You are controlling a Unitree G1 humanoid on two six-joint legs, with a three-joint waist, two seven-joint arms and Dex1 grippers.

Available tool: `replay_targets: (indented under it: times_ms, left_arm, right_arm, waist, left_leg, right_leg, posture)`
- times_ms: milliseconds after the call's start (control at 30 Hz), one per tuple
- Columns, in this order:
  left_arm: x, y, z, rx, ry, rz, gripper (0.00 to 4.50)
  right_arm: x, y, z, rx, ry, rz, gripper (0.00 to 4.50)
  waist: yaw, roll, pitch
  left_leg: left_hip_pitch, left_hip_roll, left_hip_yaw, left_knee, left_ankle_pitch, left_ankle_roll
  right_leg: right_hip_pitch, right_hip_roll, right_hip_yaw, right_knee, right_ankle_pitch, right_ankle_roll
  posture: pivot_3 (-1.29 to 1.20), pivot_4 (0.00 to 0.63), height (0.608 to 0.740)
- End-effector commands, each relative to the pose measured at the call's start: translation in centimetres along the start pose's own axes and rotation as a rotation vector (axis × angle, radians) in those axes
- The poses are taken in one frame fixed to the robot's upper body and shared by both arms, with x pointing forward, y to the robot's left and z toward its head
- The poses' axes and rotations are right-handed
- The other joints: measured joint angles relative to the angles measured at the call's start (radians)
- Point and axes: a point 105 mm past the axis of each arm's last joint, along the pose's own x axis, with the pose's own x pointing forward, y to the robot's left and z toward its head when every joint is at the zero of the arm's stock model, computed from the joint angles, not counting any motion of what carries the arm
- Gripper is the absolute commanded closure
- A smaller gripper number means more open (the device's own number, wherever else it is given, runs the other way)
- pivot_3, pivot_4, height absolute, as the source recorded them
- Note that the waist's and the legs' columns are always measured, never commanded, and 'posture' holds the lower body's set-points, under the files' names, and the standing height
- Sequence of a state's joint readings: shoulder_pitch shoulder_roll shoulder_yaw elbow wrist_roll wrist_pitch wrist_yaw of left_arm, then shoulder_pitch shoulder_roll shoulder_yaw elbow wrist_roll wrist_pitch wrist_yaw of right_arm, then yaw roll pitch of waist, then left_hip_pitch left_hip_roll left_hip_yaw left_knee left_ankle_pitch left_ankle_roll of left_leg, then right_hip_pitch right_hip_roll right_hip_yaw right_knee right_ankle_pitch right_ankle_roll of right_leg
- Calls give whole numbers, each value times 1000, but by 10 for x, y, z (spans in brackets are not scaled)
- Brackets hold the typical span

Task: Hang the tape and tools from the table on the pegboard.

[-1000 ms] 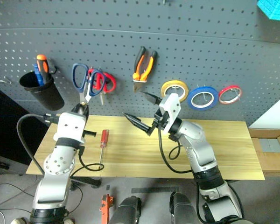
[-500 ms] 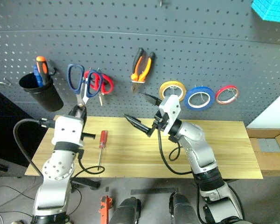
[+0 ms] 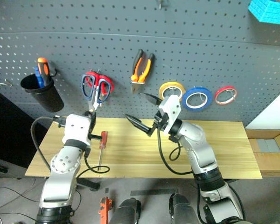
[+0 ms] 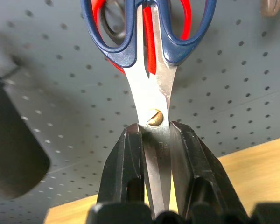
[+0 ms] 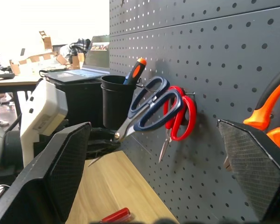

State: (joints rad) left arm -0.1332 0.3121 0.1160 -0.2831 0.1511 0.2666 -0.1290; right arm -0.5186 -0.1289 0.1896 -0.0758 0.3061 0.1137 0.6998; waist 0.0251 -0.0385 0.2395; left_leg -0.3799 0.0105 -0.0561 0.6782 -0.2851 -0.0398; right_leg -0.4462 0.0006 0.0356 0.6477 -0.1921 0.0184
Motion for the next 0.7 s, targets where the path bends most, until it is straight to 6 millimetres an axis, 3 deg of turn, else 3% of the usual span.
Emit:
replay_targets:
  times_ms: [33, 267, 433, 567, 700]
  left_arm:
    - [6, 3, 14, 0, -44, -2, 4052]
    - [7, 1, 13, -22, -38, -11, 1695]
    - [-1, -1, -5, -50, 39, 18, 28]
    - [-16, 0, -44, -117, 203, 75, 28]
    - [-47, 0, -95, -243, 435, 145, 28]
  right_arm:
    - [2, 5, 16, -37, -60, 13, 0]
    - [1, 5, 15, -36, -57, 17, 0]
    - [1, 8, 14, -29, -52, 26, 0]
    - [2, 14, 4, -18, -7, 50, 0]
    - [4, 38, -35, 5, 181, 147, 0]
  waist:
    - [0, 0, 0]
    - [-1, 0, 0]
    - [-2, 0, 0]
    - [-3, 0, 1]
    - [-10, 2, 3]
  left_leg:
    - [0, 0, 0, 0, 0, 0]
    - [0, 0, 0, 0, 0, 0]
    - [0, 0, 0, 0, 0, 0]
    - [0, 0, 0, 0, 0, 0]
    - [2, 1, 2, 0, 0, 0]
  right_leg:
    - [0, 0, 0, 0, 0, 0]
    - [0, 0, 1, 0, 0, 0]
    - [0, 0, 1, 0, 0, 0]
    - [0, 0, 1, 0, 0, 0]
    - [1, 0, 2, 0, 0, 0]
  posture:
    - [120, 175, 740]
    - [117, 190, 740]
    - [113, 202, 740]
    - [107, 231, 740]
    - [98, 272, 740]
